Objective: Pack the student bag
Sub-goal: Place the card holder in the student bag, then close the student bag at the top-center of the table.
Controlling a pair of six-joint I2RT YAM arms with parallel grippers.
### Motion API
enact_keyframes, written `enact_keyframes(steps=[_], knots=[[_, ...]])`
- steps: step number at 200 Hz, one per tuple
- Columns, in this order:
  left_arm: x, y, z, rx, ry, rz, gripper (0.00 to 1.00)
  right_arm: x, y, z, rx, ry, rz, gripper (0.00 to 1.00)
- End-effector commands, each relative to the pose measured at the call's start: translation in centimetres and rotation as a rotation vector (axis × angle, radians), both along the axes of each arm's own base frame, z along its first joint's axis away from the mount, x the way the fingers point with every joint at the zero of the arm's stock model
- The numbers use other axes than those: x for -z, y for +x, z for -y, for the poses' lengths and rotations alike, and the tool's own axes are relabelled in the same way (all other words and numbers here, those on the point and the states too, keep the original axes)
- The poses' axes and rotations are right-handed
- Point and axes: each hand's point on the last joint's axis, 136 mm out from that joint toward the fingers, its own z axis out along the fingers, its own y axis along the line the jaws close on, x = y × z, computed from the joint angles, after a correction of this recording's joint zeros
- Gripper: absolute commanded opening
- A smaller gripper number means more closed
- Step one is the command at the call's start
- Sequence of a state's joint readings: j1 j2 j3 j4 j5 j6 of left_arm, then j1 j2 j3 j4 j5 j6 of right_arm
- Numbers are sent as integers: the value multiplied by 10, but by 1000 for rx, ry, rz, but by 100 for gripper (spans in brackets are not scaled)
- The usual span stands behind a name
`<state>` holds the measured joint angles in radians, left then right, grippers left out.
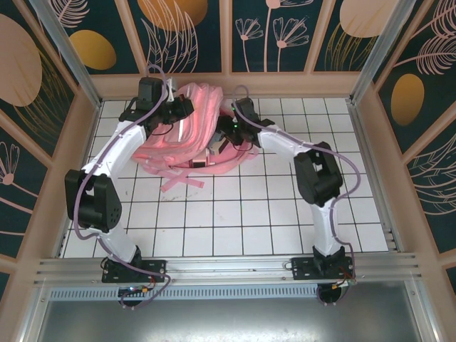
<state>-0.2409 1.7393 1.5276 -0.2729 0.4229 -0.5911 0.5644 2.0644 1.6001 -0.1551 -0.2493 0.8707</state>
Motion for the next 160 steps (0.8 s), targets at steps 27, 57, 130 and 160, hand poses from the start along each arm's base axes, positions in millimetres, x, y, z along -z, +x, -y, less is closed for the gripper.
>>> enact_keyframes(steps=[27,57,130,160], knots=[[-27,11,9,36,-33,81,47,-45,-20,48,124,-27,107,66],[-25,8,-2,2,6,76,62,-45,-34,64,148,-67,112,66],[29,-32,-118,-379,129,-84,70,-43,-70,32,24,-212,179,66],[77,-69,-164,-522,149,-224,69,-36,-86,5,-75,-230,197,67]])
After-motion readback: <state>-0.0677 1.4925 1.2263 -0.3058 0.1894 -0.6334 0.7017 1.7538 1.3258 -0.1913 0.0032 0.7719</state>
